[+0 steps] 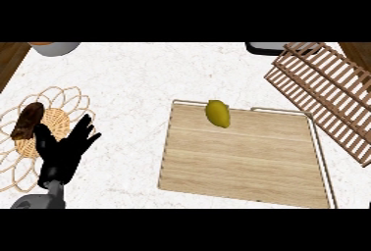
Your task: Pick the squash from the tray and place it in the tiered shelf
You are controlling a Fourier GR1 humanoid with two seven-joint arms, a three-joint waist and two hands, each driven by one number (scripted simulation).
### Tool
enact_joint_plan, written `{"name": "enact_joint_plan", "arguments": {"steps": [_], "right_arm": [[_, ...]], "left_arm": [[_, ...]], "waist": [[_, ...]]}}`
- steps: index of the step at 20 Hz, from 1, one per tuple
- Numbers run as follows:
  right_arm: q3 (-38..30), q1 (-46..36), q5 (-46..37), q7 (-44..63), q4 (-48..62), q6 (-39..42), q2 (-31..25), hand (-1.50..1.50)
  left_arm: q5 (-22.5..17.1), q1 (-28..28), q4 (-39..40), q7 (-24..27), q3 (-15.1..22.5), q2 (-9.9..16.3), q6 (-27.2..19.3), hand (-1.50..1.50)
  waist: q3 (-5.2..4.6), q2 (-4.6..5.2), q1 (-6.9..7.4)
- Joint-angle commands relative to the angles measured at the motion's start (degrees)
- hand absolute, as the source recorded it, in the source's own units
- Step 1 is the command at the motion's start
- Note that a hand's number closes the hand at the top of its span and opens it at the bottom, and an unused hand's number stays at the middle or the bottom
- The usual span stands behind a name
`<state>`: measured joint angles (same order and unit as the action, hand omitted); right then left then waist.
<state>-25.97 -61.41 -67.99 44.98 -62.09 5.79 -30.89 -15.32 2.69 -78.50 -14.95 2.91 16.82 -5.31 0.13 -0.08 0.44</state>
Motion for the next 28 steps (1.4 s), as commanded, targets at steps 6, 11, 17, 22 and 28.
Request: {"name": "enact_joint_plan", "arguments": {"steps": [6, 11, 17, 22, 28], "right_arm": [[3.33, 2.36, 2.27, 1.38, -3.06, 4.52, -1.27, 1.50], [-3.65, -1.10, 3.92, 4.63, -2.02, -10.14, -0.68, -1.50], [-5.80, -2.58, 7.62, 3.19, -2.55, -19.95, 1.45, -1.50], [-10.81, -1.46, 14.71, 2.57, -9.16, -20.43, -1.06, -1.50], [-9.26, 1.47, 8.20, 7.24, -14.47, -27.92, -2.49, -1.50]], "left_arm": [[0.15, -0.03, -1.57, -4.60, -1.67, 0.27, 0.52, 0.00], [1.51, -0.25, 2.42, -0.26, -0.57, -1.70, 0.75, 0.00], [2.54, -1.04, 1.25, 0.14, 0.07, -3.05, 0.09, 0.00], [1.65, -2.82, 1.32, 1.52, -1.88, -1.07, 2.46, 0.00], [3.89, -0.92, 0.33, -0.77, 0.16, -3.99, -0.49, 0.00]], "waist": [[-0.14, -0.06, -0.37], [-0.16, 0.20, -0.11], [-0.13, 0.27, 0.46], [-0.13, -0.02, -0.23], [-0.15, 0.00, -0.57]]}}
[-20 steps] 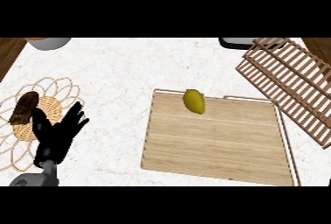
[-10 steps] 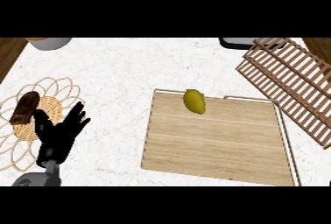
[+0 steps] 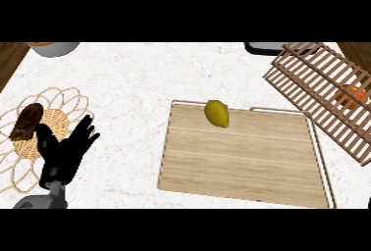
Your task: Pick the squash from the tray and place it in the tiered shelf
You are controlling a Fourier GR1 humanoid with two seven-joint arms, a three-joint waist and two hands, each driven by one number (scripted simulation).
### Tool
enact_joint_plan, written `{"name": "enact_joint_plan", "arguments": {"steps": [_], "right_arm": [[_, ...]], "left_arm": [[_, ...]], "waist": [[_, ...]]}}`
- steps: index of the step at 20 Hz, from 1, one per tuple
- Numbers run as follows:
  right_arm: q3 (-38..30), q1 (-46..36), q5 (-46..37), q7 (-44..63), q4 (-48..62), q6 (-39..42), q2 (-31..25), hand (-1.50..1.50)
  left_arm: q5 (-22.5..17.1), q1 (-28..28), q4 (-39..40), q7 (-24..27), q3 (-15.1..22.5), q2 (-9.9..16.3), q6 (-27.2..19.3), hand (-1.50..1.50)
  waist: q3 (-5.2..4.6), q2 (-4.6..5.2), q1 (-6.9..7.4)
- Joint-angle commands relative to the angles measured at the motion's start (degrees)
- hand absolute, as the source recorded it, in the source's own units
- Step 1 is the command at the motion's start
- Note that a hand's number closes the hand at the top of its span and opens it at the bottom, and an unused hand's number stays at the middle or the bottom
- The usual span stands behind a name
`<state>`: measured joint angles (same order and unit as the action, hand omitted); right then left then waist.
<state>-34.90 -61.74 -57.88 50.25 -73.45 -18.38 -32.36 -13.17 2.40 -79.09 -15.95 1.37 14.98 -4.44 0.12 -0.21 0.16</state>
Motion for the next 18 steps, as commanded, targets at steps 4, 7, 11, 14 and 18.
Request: {"name": "enact_joint_plan", "arguments": {"steps": [4, 7, 11, 14, 18], "right_arm": [[-1.07, 3.27, -6.70, 8.23, -8.22, -0.31, -5.22, -1.50], [-6.30, 7.13, -4.58, 8.84, -14.06, -2.10, -5.26, -1.50], [-12.13, 12.80, 1.58, 10.66, -25.46, 7.15, -7.81, -1.50], [-17.37, 19.16, 8.00, 10.46, -33.90, 13.37, -7.90, -1.50], [-21.77, 21.58, 14.61, 13.22, -39.77, 20.48, -10.60, -1.50]], "left_arm": [[-0.48, -2.83, 1.53, 1.26, -1.08, 1.05, 2.66, 0.00], [0.18, -0.04, 3.71, 1.68, -1.65, 0.65, 1.87, 0.00], [1.49, -0.75, 1.94, 0.02, -0.66, -1.55, -1.22, 0.00], [0.65, -2.08, 0.87, 0.77, -1.25, -1.07, 0.41, 0.00], [0.08, 0.08, 3.34, 0.89, -2.48, -0.41, 1.95, 0.00]], "waist": [[-0.18, -0.03, -0.48], [-0.15, -0.02, -1.13], [-0.10, -0.24, -1.73], [-0.09, -0.34, -1.88], [-0.15, -0.19, -1.75]]}}
